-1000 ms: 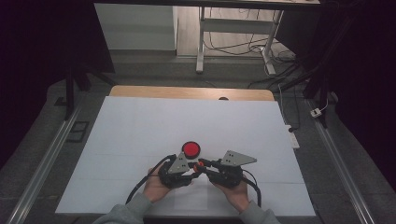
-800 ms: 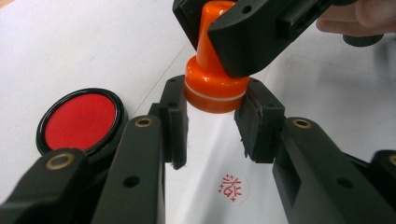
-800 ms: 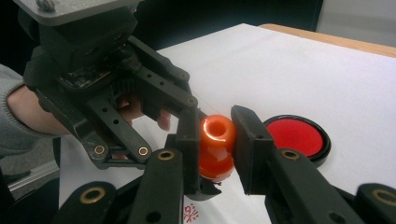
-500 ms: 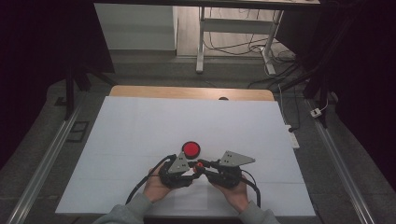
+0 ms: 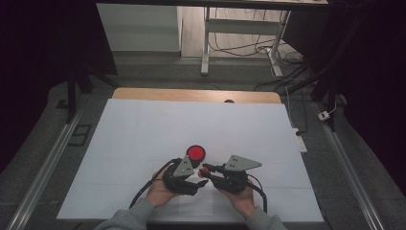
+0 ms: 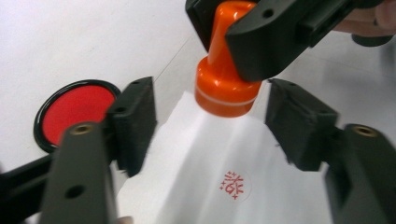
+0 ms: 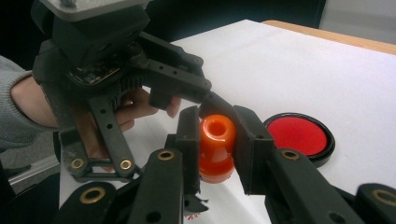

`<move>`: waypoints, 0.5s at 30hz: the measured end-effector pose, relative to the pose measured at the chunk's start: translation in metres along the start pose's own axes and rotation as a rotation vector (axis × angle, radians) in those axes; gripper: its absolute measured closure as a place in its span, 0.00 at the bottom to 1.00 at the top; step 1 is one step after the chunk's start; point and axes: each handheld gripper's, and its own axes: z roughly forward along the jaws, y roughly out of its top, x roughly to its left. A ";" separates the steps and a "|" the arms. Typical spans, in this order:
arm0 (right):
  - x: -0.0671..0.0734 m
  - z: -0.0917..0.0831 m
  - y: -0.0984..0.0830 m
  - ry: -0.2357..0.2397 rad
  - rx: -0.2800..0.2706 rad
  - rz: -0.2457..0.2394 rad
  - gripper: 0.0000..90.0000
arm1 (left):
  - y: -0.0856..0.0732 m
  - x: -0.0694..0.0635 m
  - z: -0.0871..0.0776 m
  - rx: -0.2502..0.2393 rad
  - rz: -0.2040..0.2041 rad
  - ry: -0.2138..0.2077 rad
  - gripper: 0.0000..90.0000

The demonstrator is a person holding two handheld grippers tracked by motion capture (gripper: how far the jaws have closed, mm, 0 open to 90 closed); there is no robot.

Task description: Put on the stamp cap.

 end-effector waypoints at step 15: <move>-0.004 -0.005 0.003 -0.012 -0.015 0.002 0.80 | -0.007 0.004 -0.018 0.019 -0.037 0.017 0.24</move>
